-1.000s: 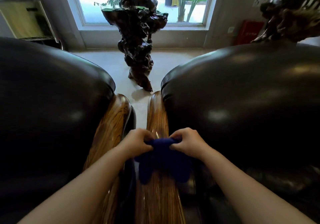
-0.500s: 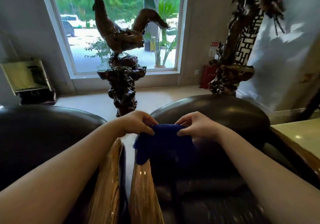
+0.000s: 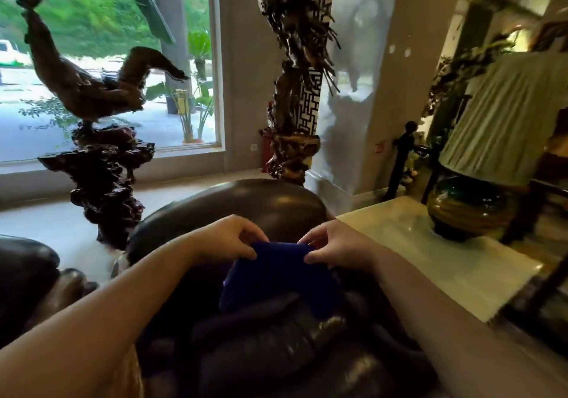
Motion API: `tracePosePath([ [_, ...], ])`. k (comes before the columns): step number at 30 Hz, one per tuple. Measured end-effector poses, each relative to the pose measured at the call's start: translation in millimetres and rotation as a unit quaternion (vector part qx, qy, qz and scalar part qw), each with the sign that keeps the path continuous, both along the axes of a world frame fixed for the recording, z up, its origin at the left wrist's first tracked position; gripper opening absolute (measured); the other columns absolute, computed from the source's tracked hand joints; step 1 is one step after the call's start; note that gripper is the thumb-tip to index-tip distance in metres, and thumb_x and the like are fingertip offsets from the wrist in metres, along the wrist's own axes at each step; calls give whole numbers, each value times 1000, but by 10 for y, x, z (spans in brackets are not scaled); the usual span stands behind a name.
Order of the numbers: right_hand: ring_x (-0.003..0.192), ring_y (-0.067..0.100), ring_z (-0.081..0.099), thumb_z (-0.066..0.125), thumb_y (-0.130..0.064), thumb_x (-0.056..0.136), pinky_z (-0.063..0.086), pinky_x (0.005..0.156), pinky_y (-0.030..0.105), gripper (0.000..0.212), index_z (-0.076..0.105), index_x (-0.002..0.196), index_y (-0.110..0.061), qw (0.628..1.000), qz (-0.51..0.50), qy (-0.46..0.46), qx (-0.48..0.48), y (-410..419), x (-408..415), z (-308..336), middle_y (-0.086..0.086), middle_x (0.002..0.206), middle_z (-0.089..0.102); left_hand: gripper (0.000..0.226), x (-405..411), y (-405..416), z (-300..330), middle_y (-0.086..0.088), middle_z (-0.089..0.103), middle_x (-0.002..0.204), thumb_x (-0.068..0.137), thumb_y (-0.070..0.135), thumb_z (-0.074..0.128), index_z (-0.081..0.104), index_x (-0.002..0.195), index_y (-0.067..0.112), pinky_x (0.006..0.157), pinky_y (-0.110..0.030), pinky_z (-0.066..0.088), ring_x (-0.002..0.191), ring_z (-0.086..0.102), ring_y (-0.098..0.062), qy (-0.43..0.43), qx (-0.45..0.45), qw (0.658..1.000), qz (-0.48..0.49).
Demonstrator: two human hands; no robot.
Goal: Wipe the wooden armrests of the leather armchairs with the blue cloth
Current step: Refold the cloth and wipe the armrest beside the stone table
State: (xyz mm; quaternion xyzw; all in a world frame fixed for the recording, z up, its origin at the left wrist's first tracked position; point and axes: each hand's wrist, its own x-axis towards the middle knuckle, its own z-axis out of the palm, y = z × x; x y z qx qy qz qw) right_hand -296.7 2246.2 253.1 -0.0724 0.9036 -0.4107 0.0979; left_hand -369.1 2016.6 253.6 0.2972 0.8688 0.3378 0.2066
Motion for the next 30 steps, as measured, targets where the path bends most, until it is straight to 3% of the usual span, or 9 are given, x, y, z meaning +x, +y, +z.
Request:
tracePosePath([
  [3,88,12,66,69,-14,74,58,76,34,22,67,94,-24,999,-31,-20,-10,619,426,-335,1,96,70,34,266,674,-318,7,73,90,74,2,66,69,88,32,75,-18,52,82,68,-2,-20,-5,1000,-22],
  [6,90,12,67,69,-16,72,57,81,36,26,68,98,-22,997,-60,-54,-7,1288,804,-672,0,98,70,31,539,1413,-666,5,73,91,73,1,65,69,92,25,78,-21,54,84,68,-6,-29,-19,998,-61],
  [10,86,7,66,69,-14,73,56,71,22,25,68,94,-27,992,-99,-77,-17,1974,956,-953,-5,93,70,31,572,2183,-960,0,73,93,74,-1,64,69,92,23,80,-23,54,86,68,-10,-43,-18,995,-94],
  [13,84,2,63,69,-14,73,50,62,11,28,68,99,-23,991,-118,-66,8,2355,875,-1073,-8,93,69,32,426,2587,-1121,-3,73,94,74,-1,64,69,89,27,86,-32,54,89,69,-15,-55,-8,993,-104],
  [16,80,-3,62,68,-15,74,47,59,8,27,68,98,-25,990,-125,-65,19,2786,615,-1178,-12,90,68,33,146,3016,-1292,-1,73,96,74,1,64,69,93,27,89,-38,53,91,68,-13,-57,0,992,-110],
  [22,89,5,62,67,-18,75,52,79,26,25,67,96,-30,987,-126,-91,41,3620,-304,-1439,-10,94,66,35,-631,3781,-1649,11,69,96,78,9,63,66,96,37,90,-30,53,91,64,1,-54,14,994,-97],
  [26,86,0,59,66,-19,77,46,70,16,22,65,93,-35,989,-101,-97,50,4072,-980,-1597,-16,91,64,34,-1163,4202,-1836,11,68,100,81,8,61,65,99,36,88,-29,53,93,63,2,-77,28,995,-48],
  [30,91,4,58,63,-18,78,48,79,22,27,65,102,-30,991,-69,-91,68,4540,-1630,-1843,-12,97,65,36,-1585,4625,-2122,12,66,103,82,7,58,64,105,34,88,-30,54,96,63,-1,-78,38,996,13],
])
